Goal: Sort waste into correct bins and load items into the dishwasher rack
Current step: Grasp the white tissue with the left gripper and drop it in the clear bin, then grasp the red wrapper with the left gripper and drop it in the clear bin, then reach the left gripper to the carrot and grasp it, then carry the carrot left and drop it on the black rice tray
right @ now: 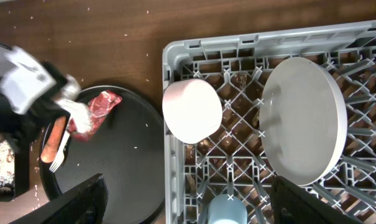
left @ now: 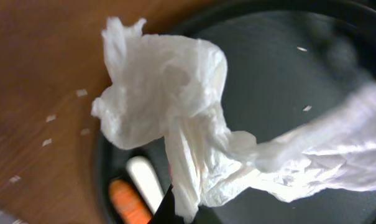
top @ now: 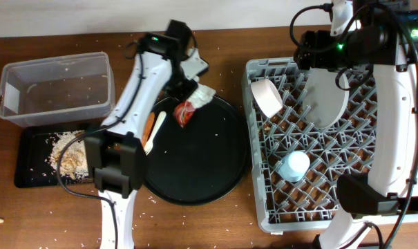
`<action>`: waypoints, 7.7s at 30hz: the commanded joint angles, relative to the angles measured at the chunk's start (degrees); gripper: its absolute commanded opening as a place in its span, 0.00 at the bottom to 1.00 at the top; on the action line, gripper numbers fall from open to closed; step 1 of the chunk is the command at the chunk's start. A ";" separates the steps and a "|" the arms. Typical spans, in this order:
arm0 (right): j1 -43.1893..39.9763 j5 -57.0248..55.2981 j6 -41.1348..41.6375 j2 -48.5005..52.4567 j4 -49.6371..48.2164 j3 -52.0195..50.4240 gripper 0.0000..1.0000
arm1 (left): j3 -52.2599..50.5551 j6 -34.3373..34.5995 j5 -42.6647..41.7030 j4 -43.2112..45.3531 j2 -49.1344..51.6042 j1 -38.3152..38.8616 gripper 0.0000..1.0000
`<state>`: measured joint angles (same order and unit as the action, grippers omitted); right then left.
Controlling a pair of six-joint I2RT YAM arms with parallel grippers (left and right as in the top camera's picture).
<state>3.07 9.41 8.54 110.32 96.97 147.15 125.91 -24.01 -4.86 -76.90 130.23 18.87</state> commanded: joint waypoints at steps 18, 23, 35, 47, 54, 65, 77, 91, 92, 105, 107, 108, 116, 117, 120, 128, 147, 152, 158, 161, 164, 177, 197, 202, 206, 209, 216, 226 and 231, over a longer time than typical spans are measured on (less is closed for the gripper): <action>-0.04 0.72 -0.61 0.20 0.37 0.02 0.83 | 11.58 14.32 -1.44 0.59 0.50 -34.03 0.63; -0.04 0.72 -0.59 0.20 0.35 0.02 0.83 | 11.02 14.32 -1.29 1.33 0.59 -34.91 0.99; -0.04 0.70 -0.81 0.35 0.35 0.02 0.88 | 0.35 0.37 -8.04 -5.53 0.59 -7.26 0.98; -0.04 0.72 -0.79 0.35 0.37 0.02 0.89 | -19.76 5.33 -1.05 18.73 1.33 -0.28 0.99; -0.04 0.72 -0.79 0.35 0.37 0.02 0.89 | -20.87 5.33 -1.36 18.78 4.55 -0.22 0.96; -0.04 0.74 -0.76 0.35 0.35 0.02 0.89 | -11.61 5.33 -1.29 7.39 4.63 -0.17 0.00; -0.04 0.70 -0.79 0.35 0.35 0.02 0.93 | 35.93 8.92 -1.09 -16.22 4.63 -6.82 0.00; -0.04 0.72 -0.76 0.35 0.35 0.02 0.94 | 18.34 23.87 5.16 -3.58 5.09 -31.01 0.29; -0.04 0.72 -0.76 0.35 0.35 0.02 0.93 | 16.20 23.85 5.14 -3.02 5.09 -31.19 0.66; -0.04 0.79 -0.59 0.35 0.35 0.02 0.95 | 30.38 10.51 -8.20 -17.22 4.52 -26.84 0.91; -0.04 2.54 -0.55 0.35 0.35 0.02 0.95 | 31.34 8.04 -5.57 -17.90 4.52 -23.58 0.95; -0.04 2.86 -0.55 0.35 0.35 0.02 0.95 | 32.15 8.07 -5.68 -18.01 4.44 -22.69 0.95; -0.04 2.84 -0.57 0.35 0.35 0.02 0.96 | 37.35 8.07 -9.57 -19.63 -11.23 -22.12 0.96; -0.04 2.84 -0.66 0.35 0.35 0.02 0.97 | 37.20 9.01 -15.67 -19.80 -14.01 -21.81 0.96; -0.04 2.19 -0.83 0.35 0.35 0.02 0.99 | 29.03 8.92 -11.30 -19.78 -13.90 -14.19 0.96; -0.04 1.97 -1.27 0.39 0.35 0.02 0.99 | -9.05 10.47 -1.49 -2.73 -13.90 -6.73 0.96; -0.04 1.95 -2.34 0.42 0.35 0.02 0.99 | -40.11 18.88 7.72 19.54 -13.90 -8.55 0.63; -0.04 1.95 -2.36 0.42 0.35 0.02 0.99 | -43.30 18.84 7.76 23.37 -13.88 -8.57 0.53; -0.04 0.87 -2.36 0.42 0.35 0.02 0.99 | -44.28 18.86 7.52 23.58 -13.84 -8.55 0.29; -0.04 0.87 -2.36 0.42 0.35 0.02 0.99 | -46.29 18.86 7.26 24.55 -13.84 -8.55 0.28; -0.04 0.87 -2.36 0.42 0.35 0.02 0.99 | -47.34 18.86 7.28 25.92 -13.84 -8.55 0.44; -0.04 0.85 -2.36 0.42 0.35 0.02 0.99 | -47.17 18.86 7.28 25.90 -13.79 -8.55 0.20; -0.04 0.44 -2.78 0.42 0.35 0.02 0.99 | -10.27 28.61 15.23 -9.33 -13.92 -22.18 0.13; -0.04 0.44 -2.78 0.42 0.35 0.02 0.99 | -11.52 35.28 15.26 -9.29 -13.92 -35.15 0.08; -0.04 0.44 -2.80 0.42 0.35 0.02 0.99 | -18.73 41.35 16.92 -8.57 -13.92 -42.91 0.04; -0.04 0.44 -2.78 0.42 0.35 0.02 0.99 | -25.42 42.47 16.65 -2.49 -13.92 -44.87 0.04; -0.04 0.44 -2.78 0.42 0.35 0.02 0.99 | -39.76 42.47 16.70 12.66 -13.90 -44.87 0.21; -0.04 0.44 -2.78 0.42 0.35 0.02 0.99 | -32.11 41.07 16.68 6.73 -16.72 -44.81 0.84; 0.02 2.80 -2.73 0.42 0.35 0.02 0.98 | -25.18 35.82 10.21 4.00 -22.62 -40.72 0.84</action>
<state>3.07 10.44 6.02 110.74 96.97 147.00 98.80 15.46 9.82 -73.21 112.18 -24.91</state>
